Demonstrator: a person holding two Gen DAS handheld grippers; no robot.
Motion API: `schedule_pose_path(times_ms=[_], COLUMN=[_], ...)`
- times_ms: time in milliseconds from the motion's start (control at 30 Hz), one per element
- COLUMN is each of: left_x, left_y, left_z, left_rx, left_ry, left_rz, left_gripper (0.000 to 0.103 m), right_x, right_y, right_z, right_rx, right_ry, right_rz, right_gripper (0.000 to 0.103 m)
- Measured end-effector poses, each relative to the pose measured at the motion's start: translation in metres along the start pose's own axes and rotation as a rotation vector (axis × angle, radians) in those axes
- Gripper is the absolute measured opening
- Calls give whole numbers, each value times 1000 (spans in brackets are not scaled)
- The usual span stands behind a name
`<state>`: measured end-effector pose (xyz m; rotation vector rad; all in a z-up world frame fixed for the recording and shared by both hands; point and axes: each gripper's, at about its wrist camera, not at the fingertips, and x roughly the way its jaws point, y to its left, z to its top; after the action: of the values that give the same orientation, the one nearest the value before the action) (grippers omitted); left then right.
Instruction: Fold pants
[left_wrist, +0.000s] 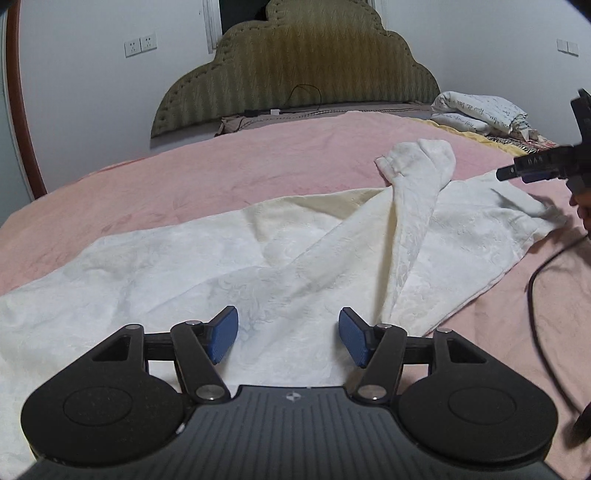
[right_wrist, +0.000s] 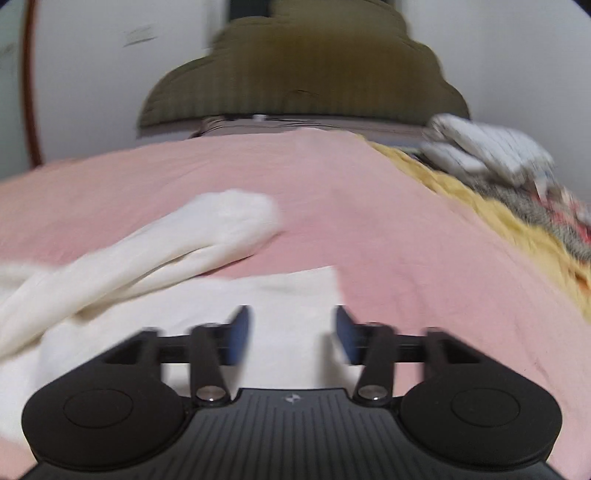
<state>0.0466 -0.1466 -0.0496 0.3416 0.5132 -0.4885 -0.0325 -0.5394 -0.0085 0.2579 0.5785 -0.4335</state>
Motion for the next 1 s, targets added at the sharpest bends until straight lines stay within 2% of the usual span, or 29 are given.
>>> schedule_pose_path(times_ms=[200,233,267,300,367,467,500,533,567,633,733,767,800,867,900,933,967,1000], left_x=[5,6,7,9,10,12,13,14,15,16,17,18,18,19,20,21,21,22], left_y=[-5,-7,-7,-7,-5,-5,-7,-8,-8,-5,-4,-4,-5,-4,-4,-2,-1,-1], left_z=[6,5,4,4,5,6,6,7,7,7,7,7,7,7,7,6,6,6], left_rx=[-29,-28,-25,-26,-43,-54,-48,-43,-43,-53,-66,-66,-66,-68,-72,-78,-83,-89], left_ry=[-21,-22,-19,-11,-11,-4,-1,3,5,9,13,12,11,13,14,16,19,22], left_rz=[-38,-35,-33,-34,-42,-46,-44,-42,-43,-51,-58,-59,-62,-66,-69,-74,-78,-79], left_gripper=[69,70,71,71,72,73,73,74,74,75,76,76,76,77,77,78,79,80], right_x=[44,46,46,46,42,34,33,35,41,52,26,13,5,-3,-3,0,4,2], right_y=[-34,-33,-31,-32,-32,-29,-26,-22,-20,-25,-25,-22,-18,-5,4,12,19,20], right_z=[13,13,13,14,16,19,22,23,22,19,15,14,13,7,1,-4,-11,-14], right_rx=[143,132,111,93,66,28,9,-23,-41,-1,9,8,4,-15,-46,-94,-153,-177], right_ry=[86,87,83,87,55,-20,-40,-42,-22,61,-50,-74,-68,29,86,134,161,123], right_rz=[163,192,199,195,212,151,112,53,9,0,-96,-64,10,218,271,269,229,213], right_gripper=[68,58,43,16,9,9,8,3,3,3,4,4,4,5,8,10,9,9])
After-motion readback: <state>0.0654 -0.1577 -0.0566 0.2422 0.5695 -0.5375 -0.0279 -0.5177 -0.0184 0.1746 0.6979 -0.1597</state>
